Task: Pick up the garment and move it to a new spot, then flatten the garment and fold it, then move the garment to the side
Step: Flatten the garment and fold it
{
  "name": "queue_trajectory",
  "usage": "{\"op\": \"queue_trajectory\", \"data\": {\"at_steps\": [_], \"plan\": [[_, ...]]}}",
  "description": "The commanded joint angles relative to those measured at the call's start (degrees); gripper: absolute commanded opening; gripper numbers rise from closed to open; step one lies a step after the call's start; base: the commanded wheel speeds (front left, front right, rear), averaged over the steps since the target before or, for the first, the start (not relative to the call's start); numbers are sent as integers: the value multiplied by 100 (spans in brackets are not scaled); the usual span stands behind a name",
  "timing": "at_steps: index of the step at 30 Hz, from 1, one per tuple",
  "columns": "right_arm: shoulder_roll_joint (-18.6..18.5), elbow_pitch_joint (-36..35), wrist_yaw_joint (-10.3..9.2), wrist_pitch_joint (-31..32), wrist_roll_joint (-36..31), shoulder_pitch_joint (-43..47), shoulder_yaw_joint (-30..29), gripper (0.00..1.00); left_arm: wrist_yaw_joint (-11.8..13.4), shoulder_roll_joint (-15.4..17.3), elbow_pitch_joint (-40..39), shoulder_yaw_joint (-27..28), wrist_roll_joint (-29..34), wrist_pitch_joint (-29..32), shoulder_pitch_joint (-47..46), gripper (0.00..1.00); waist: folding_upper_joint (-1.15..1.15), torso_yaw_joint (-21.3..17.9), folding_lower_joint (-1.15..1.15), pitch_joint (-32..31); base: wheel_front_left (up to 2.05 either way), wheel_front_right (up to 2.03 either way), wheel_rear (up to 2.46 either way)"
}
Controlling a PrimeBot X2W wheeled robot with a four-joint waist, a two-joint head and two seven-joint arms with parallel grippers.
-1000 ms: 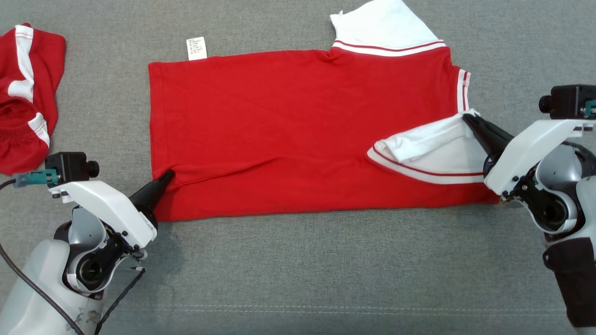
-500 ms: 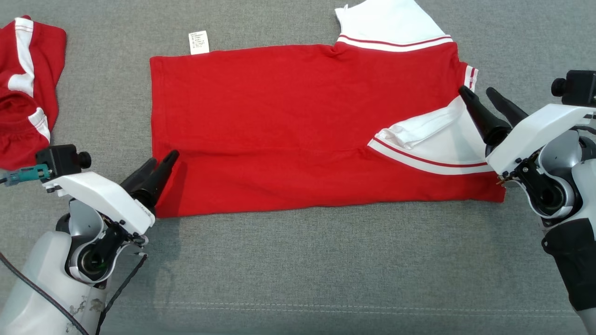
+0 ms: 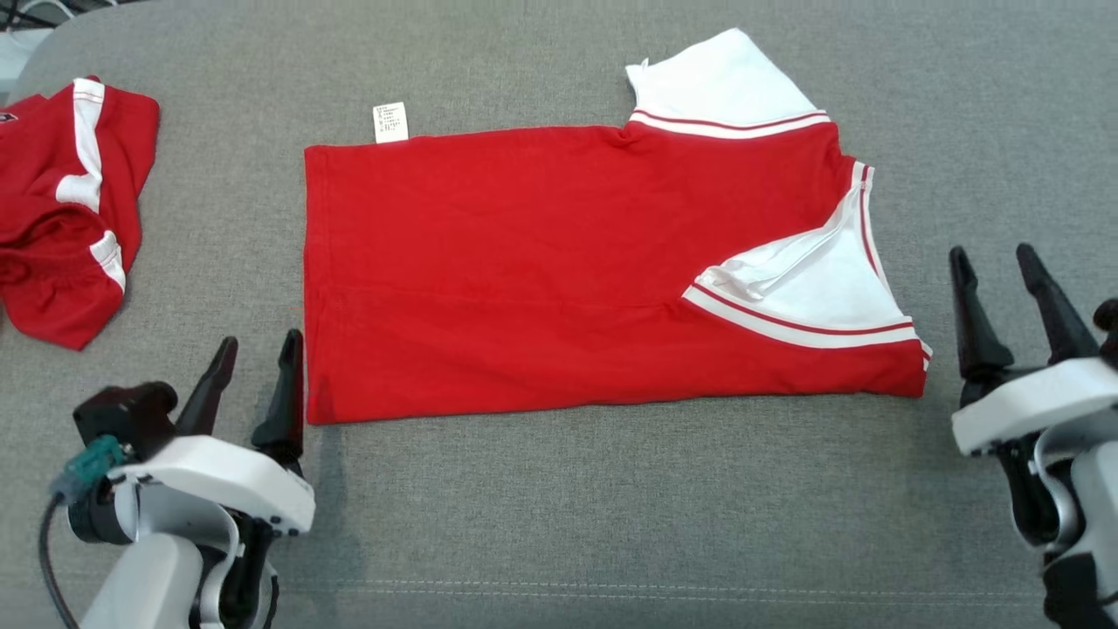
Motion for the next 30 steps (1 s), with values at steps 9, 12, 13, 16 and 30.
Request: {"op": "queue_trajectory", "data": {"at_steps": [9, 12, 13, 16, 30], "plan": [[846, -1021, 5, -127, -1331, 1531, -833, 100, 486, 247, -391, -14, 690, -628, 665, 100, 0, -154, 0, -581, 0, 0, 0], [1045, -1279, 5, -128, -1552, 1970, -1002, 100, 517, 289, -423, -25, 720, -680, 881, 100, 0, -194, 0, -771, 0, 0, 0], [1098, -1358, 5, -128, -1609, 2100, -1054, 100, 526, 298, -431, -32, 720, -677, 946, 100, 0, -198, 0, -836, 0, 0, 0], [1223, -1519, 5, -128, -1695, 2423, -1099, 100, 563, 347, -451, -43, 726, -642, 1105, 100, 0, -227, 0, -992, 0, 0, 0], [1394, -1768, 5, 80, -1771, 2580, -1132, 100, 511, 464, -433, -89, 566, -329, 1119, 100, 0, -442, 0, -1086, 0, 0, 0]]}}
